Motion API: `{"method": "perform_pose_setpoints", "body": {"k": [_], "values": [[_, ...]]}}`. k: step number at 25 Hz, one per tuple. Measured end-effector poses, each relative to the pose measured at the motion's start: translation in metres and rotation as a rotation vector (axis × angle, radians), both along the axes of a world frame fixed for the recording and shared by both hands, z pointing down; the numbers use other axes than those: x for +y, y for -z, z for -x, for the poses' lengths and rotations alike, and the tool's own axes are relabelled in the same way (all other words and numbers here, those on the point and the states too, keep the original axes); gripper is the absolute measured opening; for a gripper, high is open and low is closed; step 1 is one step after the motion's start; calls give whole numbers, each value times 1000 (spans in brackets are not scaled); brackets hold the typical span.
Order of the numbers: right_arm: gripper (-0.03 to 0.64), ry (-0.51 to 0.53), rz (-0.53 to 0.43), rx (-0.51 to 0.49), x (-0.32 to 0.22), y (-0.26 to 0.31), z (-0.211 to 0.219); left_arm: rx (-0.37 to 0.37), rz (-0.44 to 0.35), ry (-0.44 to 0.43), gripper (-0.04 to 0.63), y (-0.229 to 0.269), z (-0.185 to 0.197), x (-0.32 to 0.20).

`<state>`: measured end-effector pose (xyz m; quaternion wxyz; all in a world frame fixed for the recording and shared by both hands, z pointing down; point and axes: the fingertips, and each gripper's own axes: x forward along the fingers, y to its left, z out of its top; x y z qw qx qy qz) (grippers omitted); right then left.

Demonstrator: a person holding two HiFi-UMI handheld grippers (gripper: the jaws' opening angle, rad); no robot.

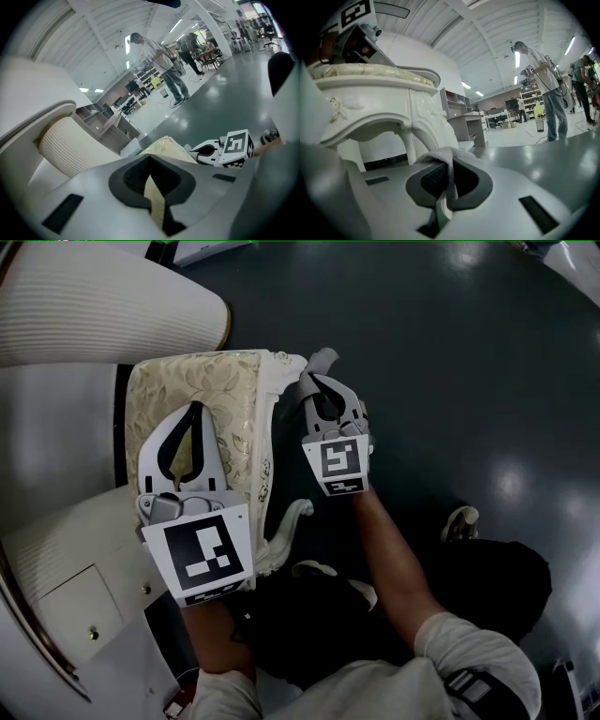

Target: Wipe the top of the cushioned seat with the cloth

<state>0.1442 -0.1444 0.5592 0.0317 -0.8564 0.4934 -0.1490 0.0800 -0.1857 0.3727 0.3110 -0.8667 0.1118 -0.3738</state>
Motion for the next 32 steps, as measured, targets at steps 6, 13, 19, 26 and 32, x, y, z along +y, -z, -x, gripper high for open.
{"method": "perform_pose_setpoints", "body": {"k": [6,13,19,26,32], "values": [[14,7,28,-38,-4,-37,5,27,11,-25,14,1,-5,2],[14,27,108,-103,-12,-86,19,44,54,-24,14,2,-5,2],[14,26,154,-146,-16,-118,16,19,62,-37,14,-2,-6,1],[14,62,251,-228,-18,-171,19,19,52,-46,14,-1,-6,3],[14,53,291,-351,-20,-209,25,-1,25,-67,14,-4,-6,5]]}}
